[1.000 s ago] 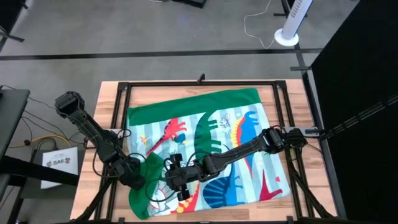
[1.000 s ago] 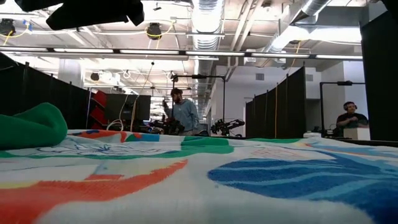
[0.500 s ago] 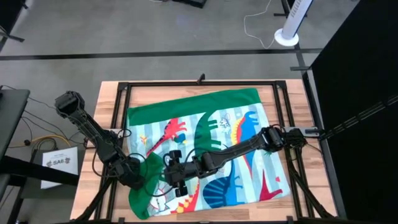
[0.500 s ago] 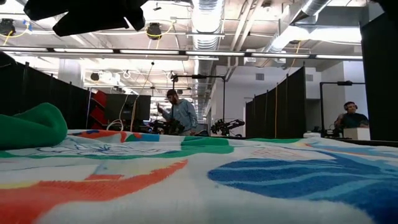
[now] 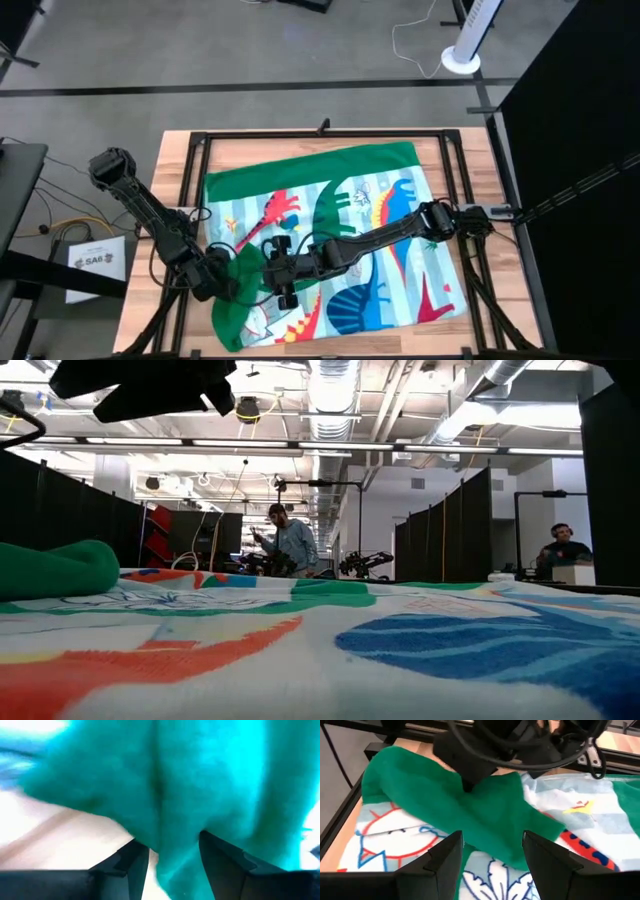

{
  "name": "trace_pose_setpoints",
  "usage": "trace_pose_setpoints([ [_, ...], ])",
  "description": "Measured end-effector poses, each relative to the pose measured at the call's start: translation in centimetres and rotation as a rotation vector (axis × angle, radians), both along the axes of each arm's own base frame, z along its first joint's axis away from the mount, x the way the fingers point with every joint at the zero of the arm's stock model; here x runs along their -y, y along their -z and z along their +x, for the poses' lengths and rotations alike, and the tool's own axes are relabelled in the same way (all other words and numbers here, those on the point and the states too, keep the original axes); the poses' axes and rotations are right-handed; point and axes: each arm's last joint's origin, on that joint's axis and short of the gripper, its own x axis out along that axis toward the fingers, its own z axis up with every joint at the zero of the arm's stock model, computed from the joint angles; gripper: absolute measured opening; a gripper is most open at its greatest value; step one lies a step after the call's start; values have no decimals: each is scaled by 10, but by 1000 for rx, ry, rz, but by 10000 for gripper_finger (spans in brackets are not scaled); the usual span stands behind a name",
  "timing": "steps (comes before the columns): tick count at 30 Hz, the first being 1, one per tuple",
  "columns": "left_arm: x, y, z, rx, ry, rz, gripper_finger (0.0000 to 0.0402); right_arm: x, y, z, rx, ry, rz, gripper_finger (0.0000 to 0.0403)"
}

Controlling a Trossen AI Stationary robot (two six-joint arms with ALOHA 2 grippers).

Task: Roll towel
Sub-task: Roll the multicolor dinosaur print towel

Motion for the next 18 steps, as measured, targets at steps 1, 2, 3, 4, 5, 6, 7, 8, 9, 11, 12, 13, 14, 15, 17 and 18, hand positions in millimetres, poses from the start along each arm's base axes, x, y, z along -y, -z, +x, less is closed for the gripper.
trace_pose_setpoints([
  [1, 0, 0, 0, -4, 1, -3, 157, 1, 0, 0, 0, 2, 0, 195],
  [2, 0, 0, 0, -5, 2, -3, 157, 1, 0, 0, 0, 3, 0, 195],
  [3, 0, 0, 0, -8, 2, -2, 157, 1, 0, 0, 1, 3, 0, 195],
  [4, 0, 0, 0, -8, 3, -4, 157, 1, 0, 0, 2, 2, 1, 195],
  [5, 1, -1, 0, -6, 4, -10, 157, 1, 0, 0, 3, 2, 1, 195],
  [6, 1, -1, 1, 1, 9, -18, 157, 1, 0, 0, 4, 2, 1, 195],
  [7, 2, -2, 1, 10, 14, -30, 156, 1, 0, 1, 5, 2, 2, 195],
  [8, 4, -3, 3, 23, 20, -49, 153, 0, 0, 0, 5, 1, 1, 195],
  [9, 6, -4, 4, 38, 24, -70, 148, 0, 0, 0, 5, 0, 1, 195],
  [11, 8, -8, 6, 48, 27, -84, 130, 1, 0, 0, 4, 1, 1, 195],
  [12, 10, -12, 7, 53, 33, -90, 119, 1, 0, 1, 5, 1, 1, 195],
  [13, 11, -15, 8, 57, 39, -91, 108, 1, 0, 1, 6, 1, 0, 195],
  [14, 12, -18, 8, 56, 44, -87, 97, 1, 0, 1, 6, -1, -2, 195],
  [15, 12, -21, 8, 51, 49, -79, 87, 1, -1, 1, 7, -3, -5, 195],
  [17, 12, -27, 8, 29, 64, -61, 68, 1, -1, 1, 9, -5, -6, 195],
  [18, 13, -31, 8, 15, 78, -55, 60, 1, -1, 1, 9, -5, -6, 195],
])
